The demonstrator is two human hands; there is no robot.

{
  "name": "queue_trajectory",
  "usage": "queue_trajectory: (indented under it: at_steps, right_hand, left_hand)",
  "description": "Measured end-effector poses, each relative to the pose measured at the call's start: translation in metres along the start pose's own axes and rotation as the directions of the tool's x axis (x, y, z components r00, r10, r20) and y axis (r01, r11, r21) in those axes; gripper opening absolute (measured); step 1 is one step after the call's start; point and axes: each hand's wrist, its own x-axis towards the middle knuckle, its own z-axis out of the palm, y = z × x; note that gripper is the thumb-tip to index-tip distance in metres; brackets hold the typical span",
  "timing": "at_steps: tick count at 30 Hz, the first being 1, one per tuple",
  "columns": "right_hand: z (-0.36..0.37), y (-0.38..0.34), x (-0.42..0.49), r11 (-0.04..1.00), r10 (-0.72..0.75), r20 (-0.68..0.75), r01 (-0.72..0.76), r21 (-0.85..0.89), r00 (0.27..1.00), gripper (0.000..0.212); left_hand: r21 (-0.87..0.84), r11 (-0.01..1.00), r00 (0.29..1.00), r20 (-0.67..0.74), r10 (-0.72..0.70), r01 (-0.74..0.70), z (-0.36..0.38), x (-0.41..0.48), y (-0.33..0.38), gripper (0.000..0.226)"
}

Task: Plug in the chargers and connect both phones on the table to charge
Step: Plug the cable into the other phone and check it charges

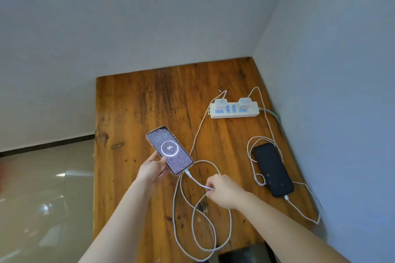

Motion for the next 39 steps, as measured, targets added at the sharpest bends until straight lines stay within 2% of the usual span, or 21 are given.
queue_trajectory:
  at_steps: [12,14,18,21,23,26,29,32,34,36,39]
  right_hand:
    - [0.021,0.011,0.023,0.984,0.102,-0.032,-0.096,0.148,0.994,0.03]
    - [0.024,0.012,0.026,0.983,0.11,-0.03,-0.105,0.152,0.993,0.031]
    - [0.03,0.012,0.031,0.982,0.13,-0.044,-0.123,0.141,0.991,0.026]
    - [0.035,0.011,0.033,0.983,0.134,-0.053,-0.126,0.132,0.99,0.025]
    - [0.038,0.011,0.034,0.984,0.135,-0.068,-0.125,0.129,0.989,0.025]
    - [0.042,0.011,0.034,0.984,0.138,-0.088,-0.127,0.123,0.987,0.029]
    - [0.041,0.008,0.03,0.986,0.141,-0.102,-0.129,0.108,0.985,0.033]
    - [0.038,0.003,0.021,0.988,0.146,-0.163,-0.137,0.067,0.976,0.04]
    - [0.037,-0.002,0.015,0.993,0.119,-0.239,-0.116,0.026,0.964,0.043]
    - [0.035,-0.009,0.004,0.993,0.101,-0.297,-0.077,0.092,0.95,0.043]
    - [0.025,-0.023,-0.022,0.96,0.073,-0.347,0.028,0.279,0.935,0.037]
  left_hand:
    - [0.043,0.998,0.997,0.071,-0.039,0.036,-0.008,0.044,0.001,0.054]
    - [0.074,0.997,0.999,0.039,-0.021,0.018,-0.009,0.047,-0.002,0.051]
    - [0.177,0.984,0.989,-0.135,0.057,-0.032,-0.011,0.052,-0.011,0.042]
    - [0.276,0.959,0.967,-0.218,0.131,-0.068,-0.013,0.056,-0.015,0.027]
    - [0.317,0.945,0.962,-0.227,0.154,-0.076,-0.015,0.057,-0.015,0.019]
    - [0.416,0.903,0.965,-0.174,0.195,-0.108,-0.02,0.053,-0.018,0.028]
    - [0.576,0.799,0.948,-0.125,0.292,-0.17,-0.024,0.04,-0.025,0.038]
    - [0.799,0.545,0.901,-0.009,0.434,-0.255,-0.035,0.026,-0.037,0.045]
    - [0.876,0.382,0.878,0.088,0.471,-0.293,-0.047,0.019,-0.052,0.053]
    - [0.908,0.301,0.869,0.12,0.479,-0.291,-0.06,0.01,-0.071,0.063]
    - [0.937,0.246,0.886,0.117,0.449,-0.248,-0.077,-0.005,-0.095,0.073]
